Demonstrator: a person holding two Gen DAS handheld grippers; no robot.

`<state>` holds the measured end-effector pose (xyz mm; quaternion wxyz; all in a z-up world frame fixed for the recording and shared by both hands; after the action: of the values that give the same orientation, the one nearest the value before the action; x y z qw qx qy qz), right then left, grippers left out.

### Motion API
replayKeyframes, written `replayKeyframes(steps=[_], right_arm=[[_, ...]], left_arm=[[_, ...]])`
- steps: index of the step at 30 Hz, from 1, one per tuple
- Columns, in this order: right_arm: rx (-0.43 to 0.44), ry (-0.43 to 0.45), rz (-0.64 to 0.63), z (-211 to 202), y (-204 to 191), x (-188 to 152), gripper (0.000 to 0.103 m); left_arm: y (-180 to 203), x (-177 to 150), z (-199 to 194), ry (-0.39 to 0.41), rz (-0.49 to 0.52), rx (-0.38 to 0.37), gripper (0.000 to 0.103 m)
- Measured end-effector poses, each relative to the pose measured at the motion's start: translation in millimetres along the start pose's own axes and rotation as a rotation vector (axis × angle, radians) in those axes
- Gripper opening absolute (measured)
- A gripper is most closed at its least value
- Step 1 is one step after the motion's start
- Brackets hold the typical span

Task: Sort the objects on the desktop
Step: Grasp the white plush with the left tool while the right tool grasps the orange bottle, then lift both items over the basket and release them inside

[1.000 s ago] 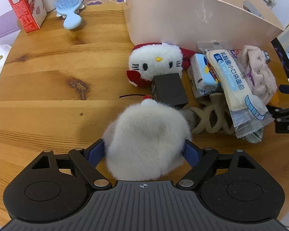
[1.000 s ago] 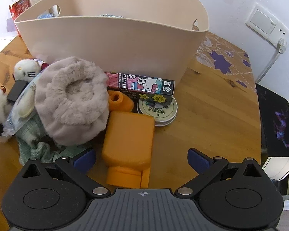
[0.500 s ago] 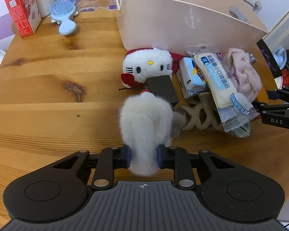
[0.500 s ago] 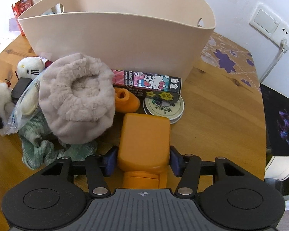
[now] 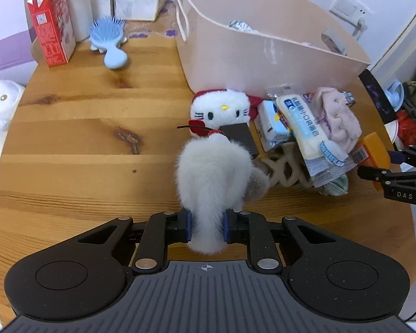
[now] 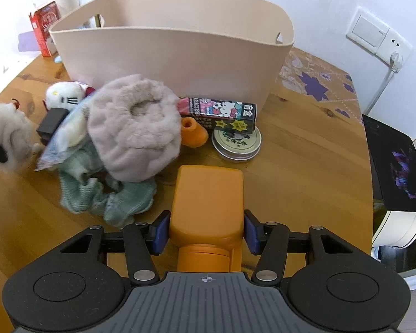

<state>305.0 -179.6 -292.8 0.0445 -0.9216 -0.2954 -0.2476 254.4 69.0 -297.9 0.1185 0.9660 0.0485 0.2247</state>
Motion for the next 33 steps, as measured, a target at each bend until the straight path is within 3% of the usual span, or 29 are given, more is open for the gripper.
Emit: replayKeyframes(steps=[12, 20, 33], right_arm=[[0.003, 0.111, 0.011, -48, 2, 15, 0.051], [-0.018, 0.200, 0.010, -82, 11, 39, 0.051], [-0.081, 0.311, -0.017, -106, 32, 91, 0.051]], left_arm=[[9, 20, -29, 0.086, -0.022, -0.025, 0.020], [22, 58, -54, 0.174, 0.007, -0.059, 0.020], [34, 128, -78, 0.309, 0.036, -0.055, 0.020]])
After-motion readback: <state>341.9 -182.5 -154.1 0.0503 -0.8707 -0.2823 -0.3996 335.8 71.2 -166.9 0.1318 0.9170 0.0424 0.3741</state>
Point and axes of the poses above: each gripper's, at about its wrist camera, not at the fingertips, and z roughly the way its jaws point, y to its right, x to its top, the point moved 10 cm from there along z, roughly the way its jaws point, and after that the axes turned 2 degrees about -z, right-handed, at the moved point
